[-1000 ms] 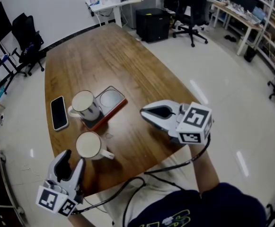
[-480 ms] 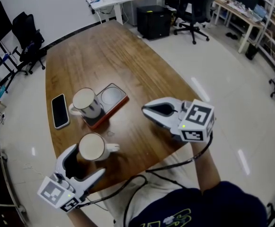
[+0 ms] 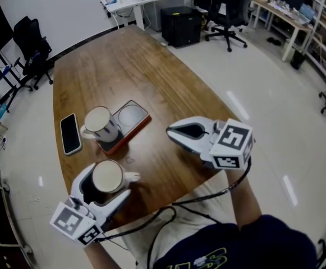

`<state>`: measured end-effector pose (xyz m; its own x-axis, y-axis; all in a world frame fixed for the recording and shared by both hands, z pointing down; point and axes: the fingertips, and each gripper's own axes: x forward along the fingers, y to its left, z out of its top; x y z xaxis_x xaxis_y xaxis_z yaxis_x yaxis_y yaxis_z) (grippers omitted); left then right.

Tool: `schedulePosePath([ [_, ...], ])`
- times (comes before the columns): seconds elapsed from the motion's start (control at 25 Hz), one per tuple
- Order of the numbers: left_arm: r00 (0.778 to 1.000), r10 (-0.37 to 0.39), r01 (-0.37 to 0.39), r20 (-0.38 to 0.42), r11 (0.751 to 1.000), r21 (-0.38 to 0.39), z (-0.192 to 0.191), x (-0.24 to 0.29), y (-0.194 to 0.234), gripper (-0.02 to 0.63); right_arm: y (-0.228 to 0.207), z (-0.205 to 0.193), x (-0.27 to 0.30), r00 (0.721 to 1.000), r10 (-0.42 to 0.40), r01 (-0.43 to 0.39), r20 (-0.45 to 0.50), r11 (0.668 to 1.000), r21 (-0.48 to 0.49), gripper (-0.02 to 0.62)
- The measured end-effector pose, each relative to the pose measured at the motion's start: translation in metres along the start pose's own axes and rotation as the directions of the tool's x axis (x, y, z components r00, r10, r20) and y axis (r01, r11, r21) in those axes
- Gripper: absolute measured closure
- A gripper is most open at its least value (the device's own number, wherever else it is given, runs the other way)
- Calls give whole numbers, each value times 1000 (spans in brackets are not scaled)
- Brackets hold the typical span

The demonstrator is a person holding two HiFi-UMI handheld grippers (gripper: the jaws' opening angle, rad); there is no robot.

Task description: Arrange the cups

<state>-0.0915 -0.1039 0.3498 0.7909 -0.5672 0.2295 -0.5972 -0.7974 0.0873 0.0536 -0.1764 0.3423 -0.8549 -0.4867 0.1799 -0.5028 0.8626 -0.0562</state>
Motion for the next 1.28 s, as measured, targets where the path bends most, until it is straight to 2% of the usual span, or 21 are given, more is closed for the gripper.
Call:
schedulePosePath([
  [0.32, 996, 89, -89, 23, 996, -18, 6, 13, 8, 199, 0, 1, 0, 1000, -1, 1, -1, 1000, 1, 588],
  [0.56, 994, 102, -102, 27, 995, -21, 7, 16, 6, 199, 0, 1, 0, 1000, -1, 1, -2, 1000, 1, 588],
  [0.88, 989, 128, -128, 75, 992, -8, 14, 22, 0, 198, 0, 0, 0, 1000, -1, 1, -2, 1000, 0, 588],
  [1.28, 971, 224, -222, 82, 974, -36, 21, 57, 1, 198, -1, -3, 1, 1000, -2, 2, -7, 1000, -1, 588],
])
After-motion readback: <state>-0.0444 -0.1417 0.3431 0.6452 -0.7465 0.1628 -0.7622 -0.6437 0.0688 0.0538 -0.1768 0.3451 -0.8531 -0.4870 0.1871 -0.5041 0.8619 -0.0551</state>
